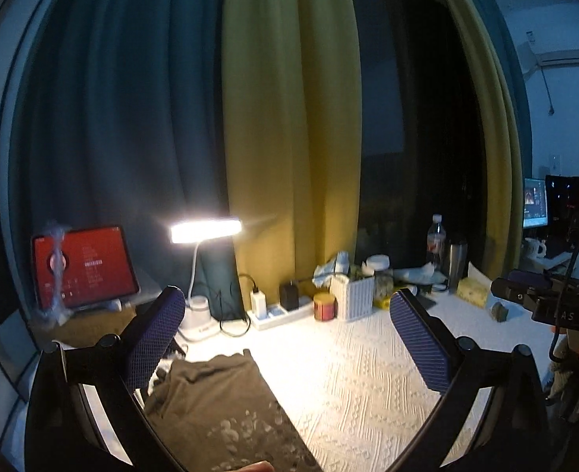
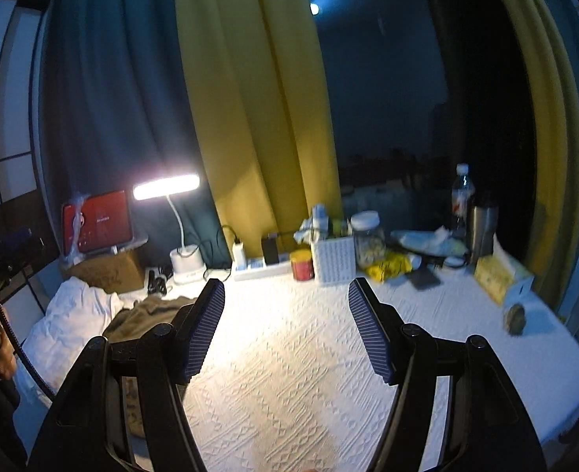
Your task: Fold small clothes
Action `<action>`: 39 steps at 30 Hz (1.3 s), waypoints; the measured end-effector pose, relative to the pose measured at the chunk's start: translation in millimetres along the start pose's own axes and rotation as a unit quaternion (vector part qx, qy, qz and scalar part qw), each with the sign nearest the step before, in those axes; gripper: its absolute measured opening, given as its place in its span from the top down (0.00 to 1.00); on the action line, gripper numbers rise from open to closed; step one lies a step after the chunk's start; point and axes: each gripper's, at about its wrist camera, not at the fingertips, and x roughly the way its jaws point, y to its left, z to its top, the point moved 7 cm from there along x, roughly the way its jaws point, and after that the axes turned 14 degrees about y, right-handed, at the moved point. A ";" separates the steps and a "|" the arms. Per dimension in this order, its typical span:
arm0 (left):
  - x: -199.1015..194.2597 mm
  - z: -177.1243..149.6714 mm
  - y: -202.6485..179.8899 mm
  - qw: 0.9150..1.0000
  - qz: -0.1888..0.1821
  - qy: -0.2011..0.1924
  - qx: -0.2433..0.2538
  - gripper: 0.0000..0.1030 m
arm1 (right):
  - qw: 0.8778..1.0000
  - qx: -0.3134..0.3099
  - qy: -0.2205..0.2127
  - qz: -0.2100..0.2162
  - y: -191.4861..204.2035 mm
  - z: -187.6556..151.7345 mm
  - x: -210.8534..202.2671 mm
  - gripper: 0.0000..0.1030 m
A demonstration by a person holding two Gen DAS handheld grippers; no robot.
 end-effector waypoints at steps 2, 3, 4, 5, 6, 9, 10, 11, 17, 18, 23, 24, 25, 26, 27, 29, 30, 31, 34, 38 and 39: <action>-6.8 4.0 2.9 1.000 0.016 -0.014 0.004 0.00 | 1.000 -0.003 -0.009 -0.004 1.9 5.0 -5.6 0.33; -11.0 6.4 5.5 0.999 0.030 -0.026 0.006 0.00 | 1.000 -0.005 -0.014 -0.007 3.4 8.3 -9.2 0.33; -14.8 7.2 7.2 0.999 0.036 -0.033 0.006 0.00 | 1.000 -0.006 -0.017 -0.008 4.8 10.3 -11.3 0.33; -18.2 8.2 9.3 0.998 0.041 -0.040 0.004 0.00 | 1.000 -0.008 -0.020 -0.009 5.9 12.3 -13.5 0.33; -21.1 9.9 13.4 0.998 0.043 -0.045 -0.004 0.00 | 1.000 -0.011 -0.025 -0.013 8.0 15.2 -16.8 0.33; -25.0 13.1 21.3 0.998 0.039 -0.046 -0.022 0.00 | 0.999 -0.019 -0.036 -0.019 13.1 21.8 -24.0 0.33; -26.9 14.3 23.8 0.998 0.038 -0.048 -0.024 0.00 | 0.999 -0.020 -0.039 -0.019 14.6 23.8 -26.1 0.33; -28.8 15.5 25.8 0.998 0.038 -0.050 -0.023 0.00 | 0.999 -0.023 -0.042 -0.020 16.5 25.8 -28.3 0.33; -39.2 18.2 31.1 0.997 0.038 -0.062 -0.014 0.00 | 0.997 -0.038 -0.064 -0.027 31.4 39.9 -43.3 0.19; -41.4 18.9 33.1 0.997 0.036 -0.064 -0.016 0.00 | 0.996 -0.041 -0.068 -0.027 34.3 42.1 -45.9 0.19; -51.2 20.7 43.9 0.996 0.038 -0.077 -0.027 0.00 | 0.994 -0.056 -0.085 -0.027 50.0 52.6 -57.7 0.19; -52.7 20.6 47.2 0.996 0.037 -0.078 -0.030 0.00 | 0.994 -0.059 -0.088 -0.026 53.3 54.4 -59.6 0.19; -53.5 20.3 49.6 0.996 0.037 -0.079 -0.033 0.00 | 0.993 -0.063 -0.091 -0.026 57.3 56.5 -61.6 0.19; -54.6 20.1 52.5 0.995 0.039 -0.081 -0.035 0.00 | 0.993 -0.066 -0.094 -0.026 60.7 58.4 -63.2 0.19; -55.7 19.6 55.0 0.995 0.041 -0.083 -0.038 0.00 | 0.992 -0.070 -0.098 -0.026 64.4 60.5 -65.1 0.19; -58.0 18.1 61.8 0.994 0.045 -0.088 -0.048 0.00 | 0.991 -0.079 -0.105 -0.023 71.9 64.6 -67.7 0.19; -58.9 16.7 66.0 0.993 0.046 -0.090 -0.053 0.00 | 0.991 -0.081 -0.107 -0.021 74.9 66.4 -67.3 0.19; -58.8 15.7 69.0 0.993 0.047 -0.089 -0.057 0.00 | 0.991 -0.082 -0.108 -0.018 78.1 68.2 -66.0 0.19; -53.5 10.5 77.6 0.993 0.054 -0.079 -0.062 0.00 | 0.990 -0.086 -0.107 -0.014 83.5 69.6 -58.1 0.19; -42.8 5.0 86.5 0.994 0.060 -0.060 -0.073 0.00 | 0.992 -0.089 -0.090 -0.012 87.1 70.1 -39.0 0.19; -40.4 4.2 88.2 0.994 0.059 -0.057 -0.075 0.00 | 0.992 -0.089 -0.085 -0.011 87.4 70.1 -33.5 0.19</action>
